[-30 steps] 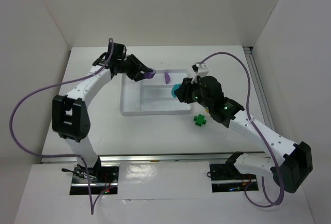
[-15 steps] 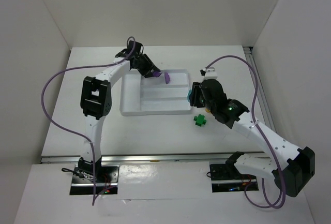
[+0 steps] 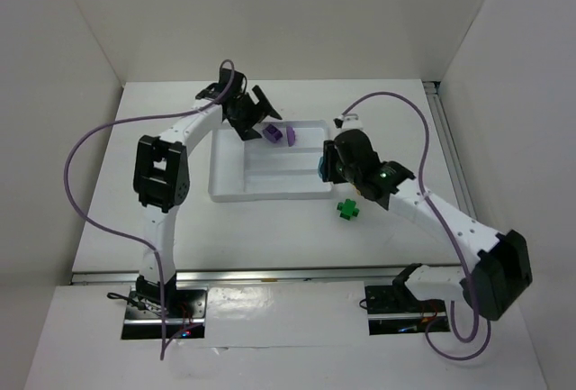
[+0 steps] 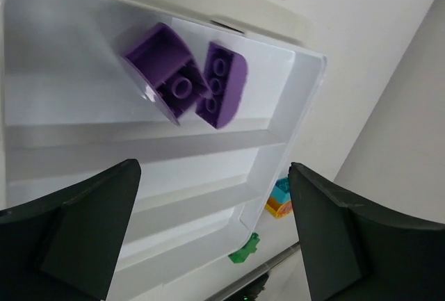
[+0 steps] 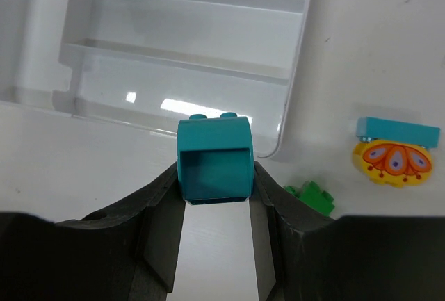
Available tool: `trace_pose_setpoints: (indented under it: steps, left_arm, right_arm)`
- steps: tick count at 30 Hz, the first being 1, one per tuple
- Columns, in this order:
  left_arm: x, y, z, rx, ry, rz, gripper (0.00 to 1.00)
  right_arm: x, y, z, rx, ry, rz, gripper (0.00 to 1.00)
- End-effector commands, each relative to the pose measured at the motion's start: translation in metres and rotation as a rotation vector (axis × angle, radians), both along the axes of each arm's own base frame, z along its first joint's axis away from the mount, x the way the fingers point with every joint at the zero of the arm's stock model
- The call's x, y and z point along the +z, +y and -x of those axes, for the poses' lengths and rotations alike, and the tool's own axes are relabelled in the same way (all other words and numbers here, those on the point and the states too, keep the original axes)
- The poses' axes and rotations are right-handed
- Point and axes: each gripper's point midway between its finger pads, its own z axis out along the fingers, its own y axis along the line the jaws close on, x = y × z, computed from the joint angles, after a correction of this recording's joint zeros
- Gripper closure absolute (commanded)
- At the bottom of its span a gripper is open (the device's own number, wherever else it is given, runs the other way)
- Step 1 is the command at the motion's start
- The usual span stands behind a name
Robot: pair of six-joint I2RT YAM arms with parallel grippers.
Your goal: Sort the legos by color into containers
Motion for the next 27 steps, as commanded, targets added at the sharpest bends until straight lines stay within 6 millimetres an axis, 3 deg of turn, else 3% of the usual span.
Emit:
trace_pose_setpoints:
  steps: [1, 2, 3, 5, 6, 7, 8, 9, 11, 12, 13, 15, 19, 22, 26, 27]
  left_arm:
    - [0.090, -0.005, 0.011, -0.058, -0.206, -0.019, 0.01]
    - [0.096, 0.002, 0.020, -0.054, -0.197, -0.047, 0.01]
    - [0.119, 0.008, 0.031, -0.062, -0.258, -0.087, 0.01]
    - [0.138, 0.022, 0.045, -0.047, -0.304, -0.132, 0.04]
    - [0.127, 0.030, 0.058, -0.067, -0.297, -0.174, 0.07]
    - [0.152, 0.035, 0.073, -0.075, -0.362, -0.172, 0.07]
    - [0.154, 0.039, 0.082, -0.089, -0.385, -0.182, 0.07]
    - [0.130, 0.045, 0.097, -0.118, -0.352, -0.213, 0.07]
    - [0.138, 0.055, 0.120, -0.113, -0.389, -0.217, 0.06]
    - [0.117, 0.061, 0.133, -0.114, -0.347, -0.235, 0.06]
    - [0.111, 0.063, 0.143, -0.116, -0.335, -0.238, 0.00]
    - [0.100, 0.071, 0.161, -0.117, -0.325, -0.228, 0.00]
    - [0.095, 0.071, 0.179, -0.141, -0.322, -0.202, 0.00]
    - [0.095, 0.071, 0.182, -0.141, -0.324, -0.201, 0.00]
    - [0.098, 0.067, 0.181, -0.156, -0.325, -0.182, 0.00]
    - [0.098, 0.067, 0.181, -0.156, -0.325, -0.182, 0.00]
  right_arm:
    - [0.014, 0.032, -0.030, 0.055, -0.030, -0.053, 1.00]
    - [0.000, 0.038, -0.038, 0.054, 0.005, -0.030, 1.00]
    - [0.006, 0.043, -0.046, 0.054, -0.004, -0.036, 1.00]
    - [0.004, 0.047, -0.061, 0.049, -0.002, -0.049, 1.00]
    - [0.001, 0.051, -0.074, 0.044, 0.013, -0.046, 1.00]
    - [-0.001, 0.046, -0.085, 0.019, 0.017, -0.043, 1.00]
    - [-0.002, 0.050, -0.090, 0.035, 0.020, -0.040, 0.99]
    - [-0.007, 0.051, -0.100, 0.038, 0.030, -0.031, 0.98]
    - [-0.012, 0.055, -0.108, 0.051, 0.052, -0.042, 0.95]
    - [-0.015, 0.057, -0.113, 0.061, 0.051, -0.027, 0.93]
    - [-0.022, 0.059, -0.117, 0.067, 0.077, -0.003, 0.92]
    - [-0.032, 0.053, -0.122, 0.050, 0.095, 0.025, 0.92]
    - [-0.045, 0.053, -0.126, 0.054, 0.119, 0.025, 0.92]
    - [-0.051, 0.055, -0.128, 0.051, 0.120, 0.015, 0.89]
    - [-0.064, 0.057, -0.127, 0.053, 0.145, 0.012, 0.76]
    - [-0.059, 0.059, -0.129, 0.048, 0.138, 0.001, 0.55]
